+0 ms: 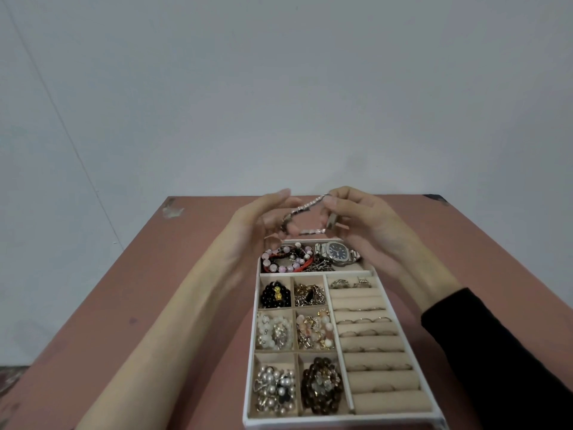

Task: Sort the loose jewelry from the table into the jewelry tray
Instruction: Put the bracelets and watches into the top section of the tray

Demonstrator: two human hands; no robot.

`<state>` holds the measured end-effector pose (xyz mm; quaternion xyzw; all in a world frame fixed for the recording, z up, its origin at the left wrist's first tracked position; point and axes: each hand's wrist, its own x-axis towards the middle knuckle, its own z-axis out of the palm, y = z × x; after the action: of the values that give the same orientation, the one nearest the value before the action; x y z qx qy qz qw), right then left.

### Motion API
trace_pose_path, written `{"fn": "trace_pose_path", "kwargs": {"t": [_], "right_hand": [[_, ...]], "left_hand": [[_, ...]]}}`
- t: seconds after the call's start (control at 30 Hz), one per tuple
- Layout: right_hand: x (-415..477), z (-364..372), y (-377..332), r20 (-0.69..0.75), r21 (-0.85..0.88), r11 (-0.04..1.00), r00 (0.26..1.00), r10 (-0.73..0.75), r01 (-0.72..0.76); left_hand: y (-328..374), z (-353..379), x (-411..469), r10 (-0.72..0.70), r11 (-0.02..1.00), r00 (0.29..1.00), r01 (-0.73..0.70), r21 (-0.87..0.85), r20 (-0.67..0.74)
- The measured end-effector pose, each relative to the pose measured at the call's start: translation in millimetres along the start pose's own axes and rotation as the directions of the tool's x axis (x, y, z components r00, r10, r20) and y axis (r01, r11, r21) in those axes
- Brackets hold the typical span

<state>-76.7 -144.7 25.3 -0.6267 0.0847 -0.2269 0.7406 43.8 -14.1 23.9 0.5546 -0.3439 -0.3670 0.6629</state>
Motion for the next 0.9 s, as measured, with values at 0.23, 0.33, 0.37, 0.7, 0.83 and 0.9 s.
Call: {"fn": "trace_pose_path", "kwargs": {"t": [0.23, 0.33, 0.37, 0.7, 0.83, 0.9], "right_hand": [[-7.8, 7.3, -1.9, 0.023, -0.307, 0.951, 1.0, -0.017, 0.024], [-10.7, 6.7, -2.2, 0.019, -0.425, 0.905, 1.0, 0.005, 0.003], [-11.3, 5.6, -2.6, 0.021, -0.451, 0.893, 1.0, 0.009, 0.001], [-12.7, -37.0, -16.8, 0.055, -0.586, 0.807, 0.99, 0.128, -0.072], [-14.7, -47.0, -17.6, 0.04, -0.643, 0.758, 0.983, 0.179, -0.111], [-15.6, -48.9, -16.7, 0.036, -0.687, 0.715, 0.978, 0.207, -0.126]], "left_hand": [[-4.4, 5.6, 1.0, 0.075, 0.971, 0.997, -0.077, 0.227, 0.017], [-4.3, 0.0, 2.9, 0.096, 0.962, 0.994, -0.108, 0.25, 0.059], [-4.6, -0.6, 2.9, 0.095, 0.957, 0.994, -0.108, 0.268, 0.063], [-12.9, 4.8, 5.3, 0.118, 0.957, 0.993, -0.112, 0.269, -0.006], [-17.5, 7.0, 4.0, 0.166, 0.888, 0.986, -0.138, 0.439, -0.025], [-20.2, 9.8, 3.5, 0.194, 0.834, 0.981, -0.166, 0.526, 0.002]]}}
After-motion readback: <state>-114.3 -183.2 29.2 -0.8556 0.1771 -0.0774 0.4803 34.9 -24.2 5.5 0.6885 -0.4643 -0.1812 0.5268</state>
